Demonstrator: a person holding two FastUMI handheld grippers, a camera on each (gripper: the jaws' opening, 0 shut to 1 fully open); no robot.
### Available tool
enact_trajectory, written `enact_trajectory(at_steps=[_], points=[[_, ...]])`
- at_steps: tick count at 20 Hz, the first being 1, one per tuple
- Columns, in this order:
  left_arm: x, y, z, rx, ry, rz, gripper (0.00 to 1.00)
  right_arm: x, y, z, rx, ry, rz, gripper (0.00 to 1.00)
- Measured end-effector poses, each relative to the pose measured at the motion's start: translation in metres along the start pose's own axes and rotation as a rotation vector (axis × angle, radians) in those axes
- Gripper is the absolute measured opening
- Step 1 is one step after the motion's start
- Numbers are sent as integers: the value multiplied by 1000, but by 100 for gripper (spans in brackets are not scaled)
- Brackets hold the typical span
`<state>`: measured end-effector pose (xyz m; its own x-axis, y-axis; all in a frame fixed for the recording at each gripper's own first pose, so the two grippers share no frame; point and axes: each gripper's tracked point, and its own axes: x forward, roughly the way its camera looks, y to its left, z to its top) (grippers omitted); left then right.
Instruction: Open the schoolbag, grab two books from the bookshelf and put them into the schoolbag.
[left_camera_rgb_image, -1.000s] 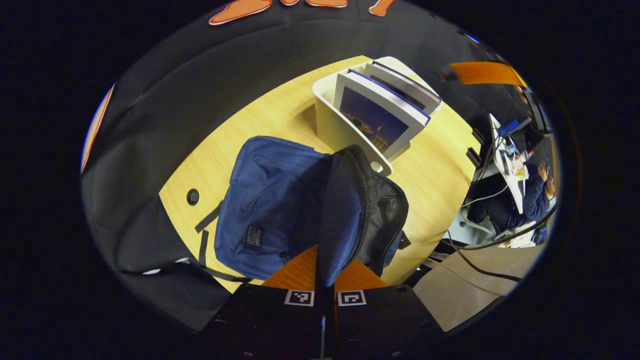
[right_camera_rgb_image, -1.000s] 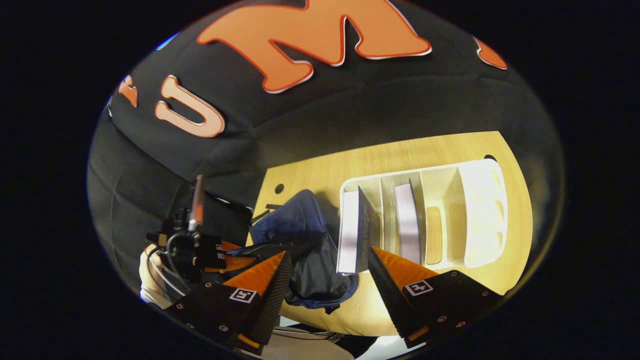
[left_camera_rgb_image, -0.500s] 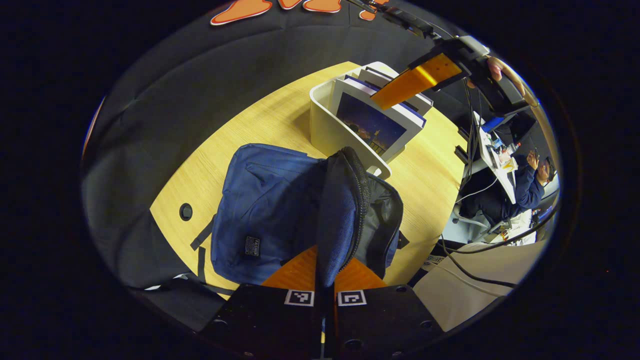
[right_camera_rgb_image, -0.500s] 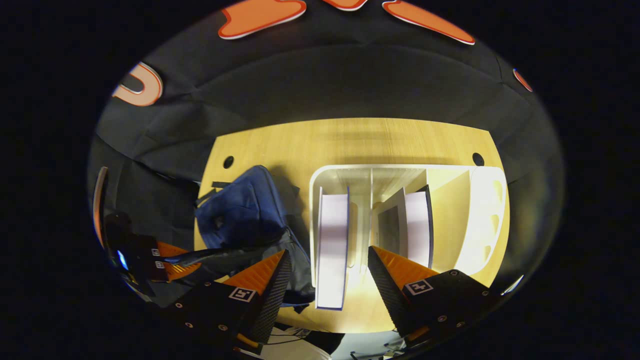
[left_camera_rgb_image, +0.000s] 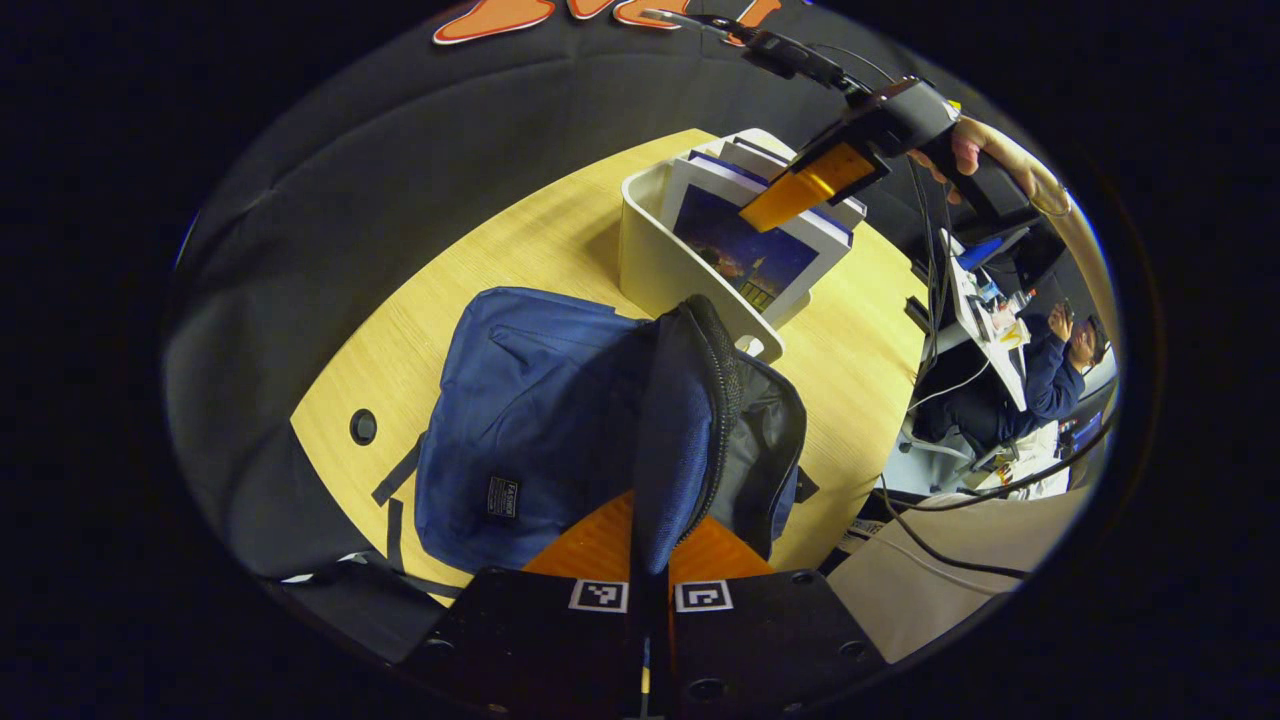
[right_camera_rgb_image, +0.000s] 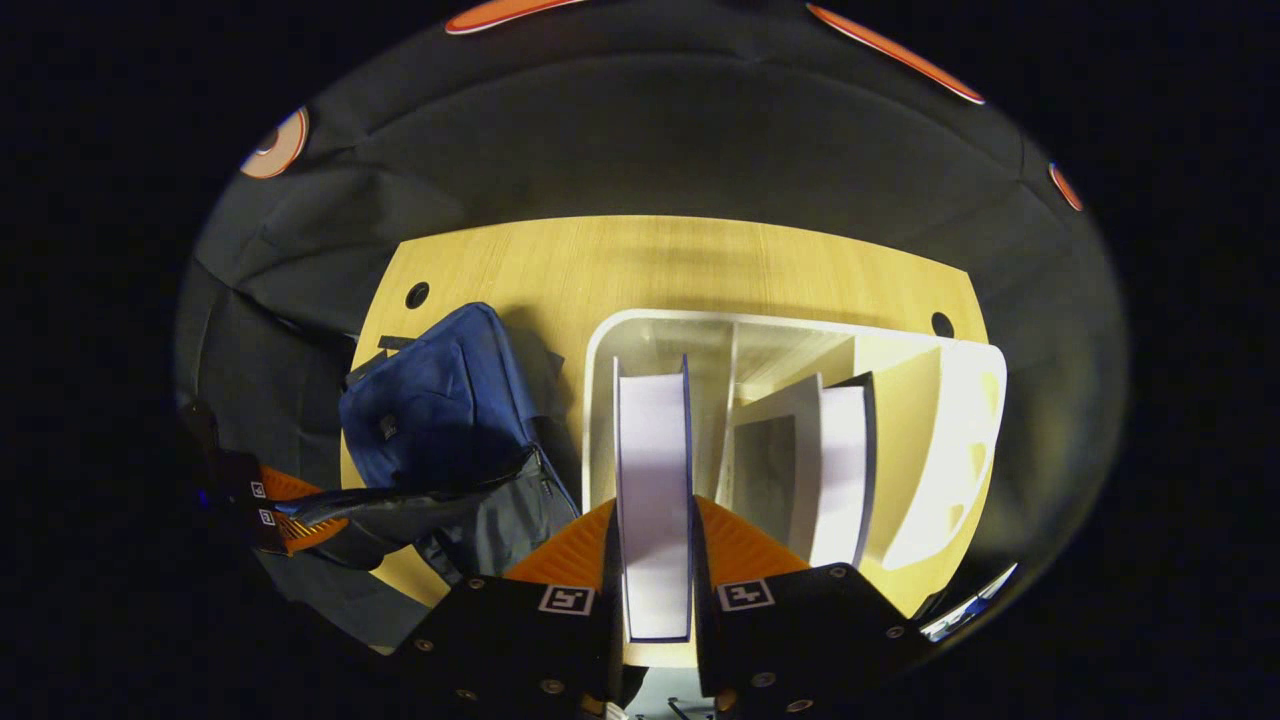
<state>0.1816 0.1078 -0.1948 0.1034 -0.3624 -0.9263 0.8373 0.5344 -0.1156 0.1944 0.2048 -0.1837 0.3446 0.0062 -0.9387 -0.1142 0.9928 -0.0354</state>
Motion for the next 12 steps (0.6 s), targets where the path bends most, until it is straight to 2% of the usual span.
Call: enact_trajectory(at_steps=[3,7,9,12], points=[[1,-2,-1,6,0,29,3,-36,-17,6,47,-99,28,28],[0,-6,-3,7,3,82,3,-118,-37,-7,133,-285,125,27],[-1,-11,-6,-8,2,108,3,-160,-44,-26,184,-395,197,27],[-2,-15,-9,-10,-10,165,3,-194,-39,-71,275,-497,346,27]])
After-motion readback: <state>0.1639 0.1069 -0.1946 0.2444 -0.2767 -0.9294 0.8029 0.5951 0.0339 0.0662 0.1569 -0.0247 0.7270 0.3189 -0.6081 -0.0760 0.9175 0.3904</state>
